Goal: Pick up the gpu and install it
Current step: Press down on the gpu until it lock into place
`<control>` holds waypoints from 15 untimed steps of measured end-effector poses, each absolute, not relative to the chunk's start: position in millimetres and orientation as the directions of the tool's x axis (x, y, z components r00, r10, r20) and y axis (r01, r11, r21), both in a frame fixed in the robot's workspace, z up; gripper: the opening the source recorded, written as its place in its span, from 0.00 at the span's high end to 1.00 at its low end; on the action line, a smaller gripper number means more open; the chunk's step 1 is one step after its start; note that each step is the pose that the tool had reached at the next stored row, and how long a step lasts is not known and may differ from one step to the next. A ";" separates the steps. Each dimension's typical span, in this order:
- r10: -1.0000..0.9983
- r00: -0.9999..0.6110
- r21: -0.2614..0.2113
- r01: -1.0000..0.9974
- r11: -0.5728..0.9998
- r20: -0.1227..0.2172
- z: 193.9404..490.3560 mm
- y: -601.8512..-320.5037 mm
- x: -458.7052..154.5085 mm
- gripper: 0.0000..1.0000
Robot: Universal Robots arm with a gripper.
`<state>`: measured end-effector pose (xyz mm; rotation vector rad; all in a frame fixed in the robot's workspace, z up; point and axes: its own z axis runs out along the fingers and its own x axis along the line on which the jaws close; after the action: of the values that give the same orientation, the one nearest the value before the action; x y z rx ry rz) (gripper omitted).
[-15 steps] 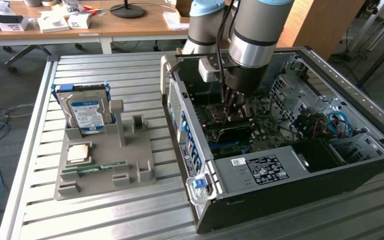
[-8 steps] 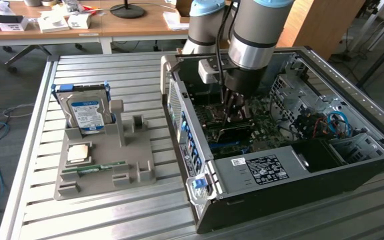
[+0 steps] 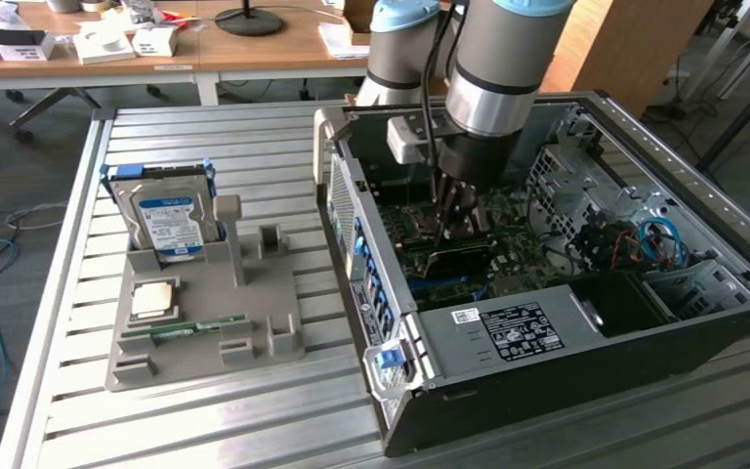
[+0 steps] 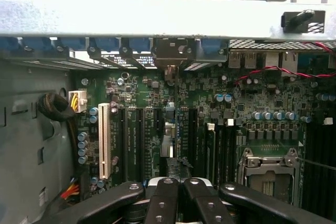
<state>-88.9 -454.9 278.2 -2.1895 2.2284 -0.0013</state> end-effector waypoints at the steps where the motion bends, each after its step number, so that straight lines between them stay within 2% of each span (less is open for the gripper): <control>1: -1.000 -0.018 -0.013 -1.000 0.018 -0.012 277.8 -454.7 -88.9 0.89; 15: -1.000 -0.017 -0.013 -1.000 0.018 -0.012 273.1 -454.5 -88.9 0.89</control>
<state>-88.9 -454.5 273.1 -2.1894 2.2282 -0.0006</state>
